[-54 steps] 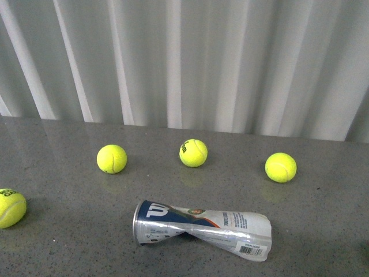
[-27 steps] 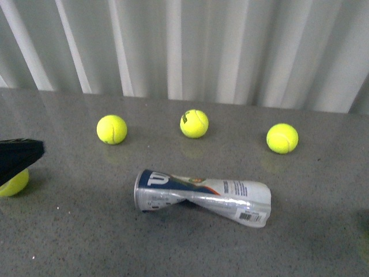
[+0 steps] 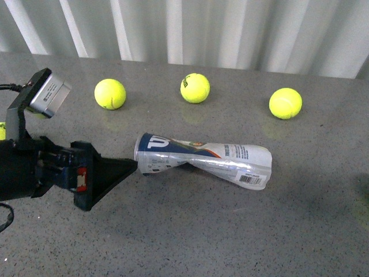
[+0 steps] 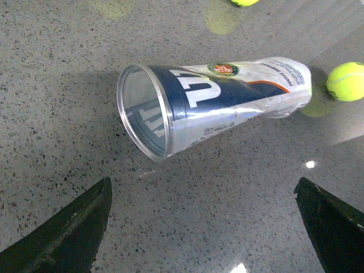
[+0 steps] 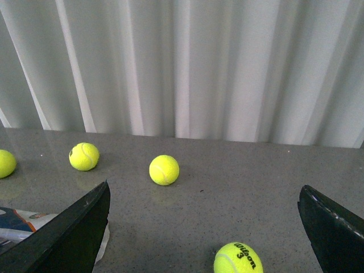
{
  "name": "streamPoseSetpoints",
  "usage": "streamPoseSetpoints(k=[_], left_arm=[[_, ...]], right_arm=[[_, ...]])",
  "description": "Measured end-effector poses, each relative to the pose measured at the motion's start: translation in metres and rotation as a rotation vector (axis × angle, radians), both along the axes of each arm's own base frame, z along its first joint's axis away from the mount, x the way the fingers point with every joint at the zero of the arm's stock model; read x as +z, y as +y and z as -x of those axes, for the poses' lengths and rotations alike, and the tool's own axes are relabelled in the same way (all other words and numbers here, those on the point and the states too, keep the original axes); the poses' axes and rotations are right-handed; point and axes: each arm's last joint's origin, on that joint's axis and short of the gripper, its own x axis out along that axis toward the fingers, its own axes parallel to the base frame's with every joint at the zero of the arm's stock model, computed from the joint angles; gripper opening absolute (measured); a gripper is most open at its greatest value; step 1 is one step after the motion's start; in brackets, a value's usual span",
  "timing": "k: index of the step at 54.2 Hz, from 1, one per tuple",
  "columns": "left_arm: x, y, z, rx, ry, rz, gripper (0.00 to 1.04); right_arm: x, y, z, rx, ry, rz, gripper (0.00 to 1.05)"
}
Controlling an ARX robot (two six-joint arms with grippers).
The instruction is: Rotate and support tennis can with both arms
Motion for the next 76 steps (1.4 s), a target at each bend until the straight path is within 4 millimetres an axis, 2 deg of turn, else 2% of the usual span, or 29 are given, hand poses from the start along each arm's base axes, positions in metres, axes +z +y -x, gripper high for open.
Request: streamPoseSetpoints(k=[24,34,45,53,71,76], left_arm=[[-0.017,-0.019,-0.031,0.032,-0.049,-0.070,0.98],[-0.020,-0.026,-0.038,0.008,-0.056,-0.066,0.98],[-0.036,-0.048,-0.036,-0.071,-0.014,-0.046,0.98],[-0.047,-0.064,-0.044,-0.087,0.001,-0.005,0.98],[-0.054,-0.079,-0.061,-0.051,0.040,0.104,0.98],[-0.054,-0.079,-0.063,-0.037,0.054,0.119,0.88]], right_arm=[[0.000,0.000,0.000,0.000,0.000,0.000,0.98],[0.000,0.000,0.000,0.000,0.000,0.000,0.98],[0.000,0.000,0.000,0.000,0.000,0.000,0.98],[0.000,0.000,0.000,0.000,0.000,0.000,0.98],[0.000,0.000,0.000,0.000,0.000,0.000,0.98],[0.000,0.000,0.000,0.000,0.000,0.000,0.98]])
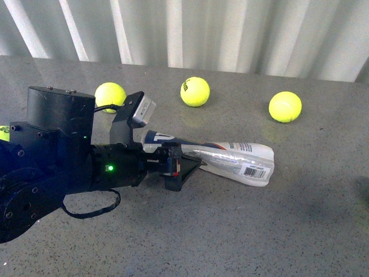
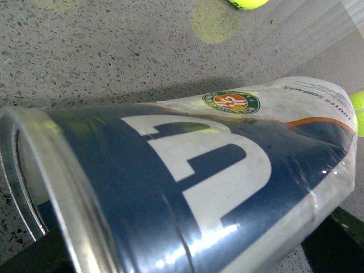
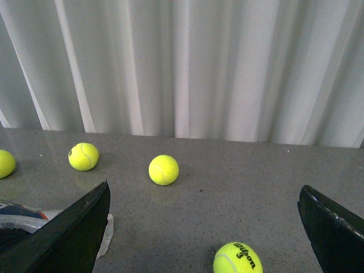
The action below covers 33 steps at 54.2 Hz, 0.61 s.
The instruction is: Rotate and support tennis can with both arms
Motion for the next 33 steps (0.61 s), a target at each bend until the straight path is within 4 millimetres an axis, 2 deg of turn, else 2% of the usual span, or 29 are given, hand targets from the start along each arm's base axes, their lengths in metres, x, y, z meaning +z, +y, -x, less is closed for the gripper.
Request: streamPoseSetpoints(k=[20,25,29,33], left_arm=[[0.008,0.006,0.008,-0.014,0.049,0.100,0.31],[0.017,0.008,0.011,-0.018,0.042,0.121,0.16],[0.033,0.008,0.016,-0.029,0.025,0.137,0.03],[0.051,0.006,0.020,-0.041,0.011,0.138,0.04]], right_arm=[[0.000,0.000,0.000,0.000,0.000,0.000,0.98],[0.000,0.000,0.000,0.000,0.000,0.000,0.98],[0.000,0.000,0.000,0.000,0.000,0.000,0.98],[0.000,0.000,0.000,0.000,0.000,0.000,0.98]])
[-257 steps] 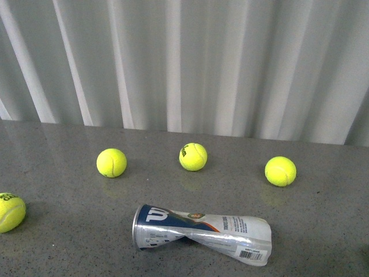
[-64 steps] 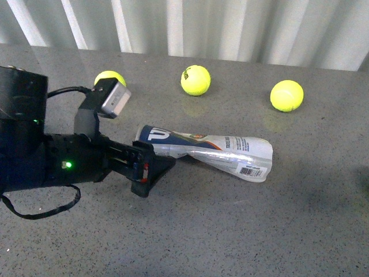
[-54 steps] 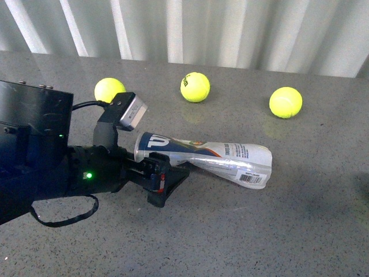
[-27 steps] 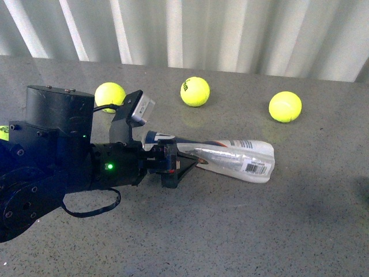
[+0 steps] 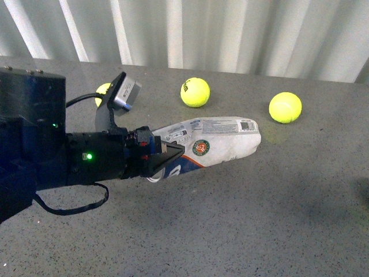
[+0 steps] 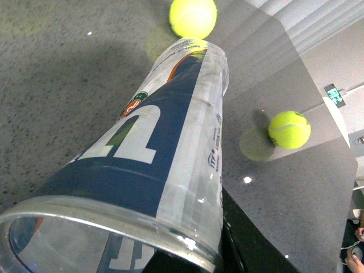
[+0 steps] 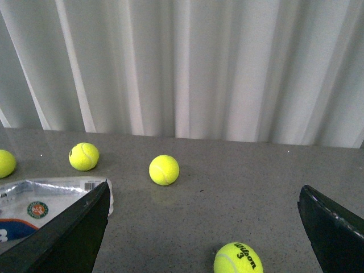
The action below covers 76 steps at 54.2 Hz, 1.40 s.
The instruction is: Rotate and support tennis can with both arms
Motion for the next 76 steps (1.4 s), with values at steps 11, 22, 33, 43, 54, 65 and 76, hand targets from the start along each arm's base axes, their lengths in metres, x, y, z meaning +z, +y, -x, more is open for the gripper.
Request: streamPoseSetpoints(k=[11,22,33,43,54,65,76], left_arm=[[0.075,-0.022,0.006,-0.067,-0.088,-0.054,0.04],[0.150,-0.056,0.010,-0.147,-0.207,-0.360,0.04],[0.199,-0.091,0.012,-0.320,-0.426,-0.876,0.04],[0.228,-0.110,0.008,-0.570,-0.684,-1.245,0.04],[0.201,-0.117,0.004,-0.861,-0.729,-1.544,0.04],[0.185,-0.112,-0.001,-0.963,-0.686,-1.604,0.04],[0.166,-0.107,0.001,-1.043,-0.659,-1.624,0.04]], right_arm=[[0.000,0.000,0.000,0.000,0.000,0.000,0.98],[0.000,0.000,0.000,0.000,0.000,0.000,0.98],[0.000,0.000,0.000,0.000,0.000,0.000,0.98],[0.000,0.000,0.000,0.000,0.000,0.000,0.98],[0.000,0.000,0.000,0.000,0.000,0.000,0.98],[0.000,0.000,0.000,0.000,0.000,0.000,0.98],[0.000,0.000,0.000,0.000,0.000,0.000,0.98]])
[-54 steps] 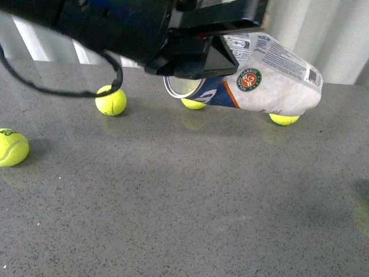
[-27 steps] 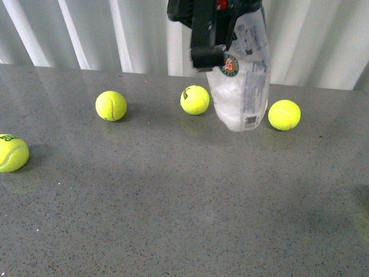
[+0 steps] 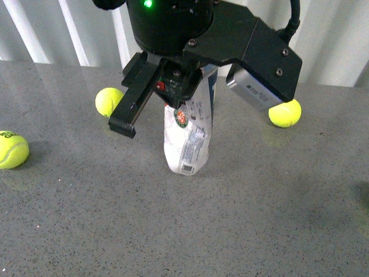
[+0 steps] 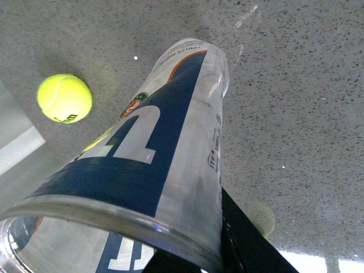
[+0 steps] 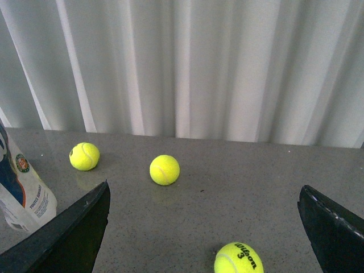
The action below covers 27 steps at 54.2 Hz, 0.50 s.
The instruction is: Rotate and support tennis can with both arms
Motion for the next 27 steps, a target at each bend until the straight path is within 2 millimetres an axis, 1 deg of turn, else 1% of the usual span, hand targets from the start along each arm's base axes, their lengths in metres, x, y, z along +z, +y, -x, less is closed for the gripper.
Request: streamPoseSetpoints(k=[15,20,27], left_arm=[[-0.015,0.000,0.001,-0.001,0.054,0.022,0.04],[-0.018,0.000,0.002,0.007,0.068,0.033,0.04],[-0.019,-0.002,0.004,0.031,0.101,0.090,0.04]], right_arm=[[0.000,0.000,0.000,0.000,0.000,0.000,0.98],[0.000,0.000,0.000,0.000,0.000,0.000,0.98],[0.000,0.000,0.000,0.000,0.000,0.000,0.98]])
